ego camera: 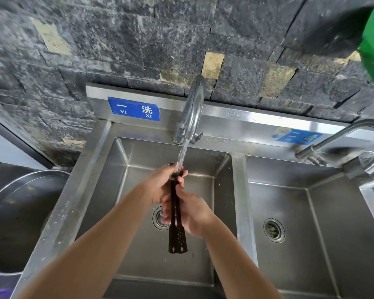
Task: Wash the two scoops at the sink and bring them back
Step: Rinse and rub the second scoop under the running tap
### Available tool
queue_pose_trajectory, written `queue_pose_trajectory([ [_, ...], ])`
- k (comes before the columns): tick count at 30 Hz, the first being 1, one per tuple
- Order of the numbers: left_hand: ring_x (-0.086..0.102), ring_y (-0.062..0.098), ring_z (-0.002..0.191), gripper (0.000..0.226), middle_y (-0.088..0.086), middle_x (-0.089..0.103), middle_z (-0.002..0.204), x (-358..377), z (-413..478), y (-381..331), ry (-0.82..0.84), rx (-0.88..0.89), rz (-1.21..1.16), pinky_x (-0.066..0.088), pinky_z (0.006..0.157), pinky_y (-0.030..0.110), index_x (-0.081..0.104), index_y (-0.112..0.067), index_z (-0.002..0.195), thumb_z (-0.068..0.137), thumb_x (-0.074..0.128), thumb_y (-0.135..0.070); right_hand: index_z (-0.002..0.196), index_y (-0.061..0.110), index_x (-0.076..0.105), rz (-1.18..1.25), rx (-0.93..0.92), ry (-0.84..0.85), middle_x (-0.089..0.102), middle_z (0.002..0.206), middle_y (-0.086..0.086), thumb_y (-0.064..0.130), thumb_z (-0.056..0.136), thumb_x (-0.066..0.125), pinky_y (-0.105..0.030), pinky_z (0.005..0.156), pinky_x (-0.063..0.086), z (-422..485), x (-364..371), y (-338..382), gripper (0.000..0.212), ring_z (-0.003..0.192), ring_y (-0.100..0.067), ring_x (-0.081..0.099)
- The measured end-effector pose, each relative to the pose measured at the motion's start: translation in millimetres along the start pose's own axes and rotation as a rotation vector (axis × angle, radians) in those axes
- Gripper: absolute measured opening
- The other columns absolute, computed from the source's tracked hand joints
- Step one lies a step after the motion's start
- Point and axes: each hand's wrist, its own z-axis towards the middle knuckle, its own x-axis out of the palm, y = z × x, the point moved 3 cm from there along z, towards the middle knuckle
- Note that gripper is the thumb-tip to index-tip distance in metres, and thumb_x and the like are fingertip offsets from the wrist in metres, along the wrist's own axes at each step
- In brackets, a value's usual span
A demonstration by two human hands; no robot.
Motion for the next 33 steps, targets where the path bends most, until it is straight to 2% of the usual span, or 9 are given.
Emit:
queue_pose_trajectory([
  [5,0.042,0.007,0.041,0.023,0.006,0.053,0.068,2,9,9,0.0,0.09,-0.064,0.035,0.038,0.016,0.051,-0.009,0.087,0.101,0.046,-0.026,0.107,0.004,0.073,-0.685,0.052,-0.165,0.078,0.099,-0.009,0.054,0.093,0.056,-0.036,0.082,0.062,-6,-37,24,0.055,0.087,-0.023,0.076],
  [10,0.041,0.01,0.04,0.041,0.009,0.056,0.069,-1,14,15,-0.1,0.035,-0.278,0.032,0.03,0.018,0.05,-0.005,0.1,0.095,0.052,-0.045,0.105,0.007,0.068,-0.288,-0.172,-0.306,0.07,0.113,-0.014,0.015,0.089,0.068,-0.041,0.095,0.054,16,-71,94,0.018,0.098,-0.026,0.069],
  [12,0.042,0.011,0.04,0.045,0.009,0.056,0.067,-3,16,15,-0.128,0.01,-0.36,0.031,0.03,0.017,0.05,-0.004,0.095,0.096,0.048,-0.049,0.117,0.007,0.063,-0.217,-0.223,-0.427,0.061,0.127,-0.016,0.015,0.089,0.069,-0.04,0.098,0.053,33,-70,119,0.03,0.113,-0.028,0.062],
  [14,0.044,0.011,0.041,0.046,0.009,0.057,0.068,-6,17,14,-0.164,0.0,-0.386,0.032,0.031,0.015,0.052,-0.003,0.093,0.097,0.042,-0.048,0.14,0.007,0.048,-0.24,-0.25,-0.412,0.05,0.143,-0.014,0.023,0.088,0.07,-0.042,0.106,0.047,46,-60,138,0.059,0.129,-0.031,0.051],
  [16,0.046,0.011,0.043,0.042,0.008,0.058,0.069,-8,17,14,-0.178,-0.004,-0.373,0.032,0.033,0.015,0.053,-0.004,0.093,0.099,0.038,-0.042,0.145,0.004,0.043,-0.337,-0.289,-0.387,0.043,0.151,-0.018,0.028,0.089,0.066,-0.047,0.113,0.039,56,-50,152,0.065,0.138,-0.034,0.043],
  [19,0.048,0.013,0.043,0.033,0.009,0.06,0.068,-10,15,14,-0.188,0.009,-0.347,0.034,0.036,0.015,0.052,-0.004,0.095,0.098,0.033,-0.031,0.132,0.002,0.056,-0.407,-0.306,-0.349,0.043,0.151,-0.019,0.027,0.093,0.06,-0.045,0.115,0.035,68,-41,163,0.046,0.14,-0.034,0.041],
  [23,0.049,0.014,0.044,0.029,0.01,0.06,0.071,-8,12,11,-0.179,0.024,-0.334,0.036,0.034,0.016,0.052,-0.005,0.098,0.098,0.034,-0.027,0.089,0.02,0.069,-0.402,-0.298,-0.367,0.054,0.139,-0.016,0.033,0.09,0.064,-0.048,0.117,0.035,78,-35,166,0.014,0.126,-0.029,0.051],
  [29,0.049,0.013,0.045,0.023,0.006,0.059,0.067,1,11,9,-0.13,0.039,-0.241,0.034,0.035,0.016,0.053,-0.011,0.085,0.095,0.037,-0.024,0.127,0.013,0.062,-0.419,-0.292,-0.383,0.053,0.139,-0.008,0.052,0.073,0.065,-0.05,0.114,0.035,90,-28,167,0.067,0.124,-0.026,0.05],
  [33,0.048,0.016,0.048,0.026,0.009,0.057,0.068,8,3,7,-0.088,0.07,-0.244,0.035,0.037,0.02,0.055,-0.008,0.084,0.092,0.046,-0.031,0.135,0.015,0.054,-0.357,-0.281,-0.433,0.05,0.131,0.001,0.051,0.087,0.062,-0.045,0.106,0.044,78,-35,145,0.06,0.113,-0.021,0.05],
])
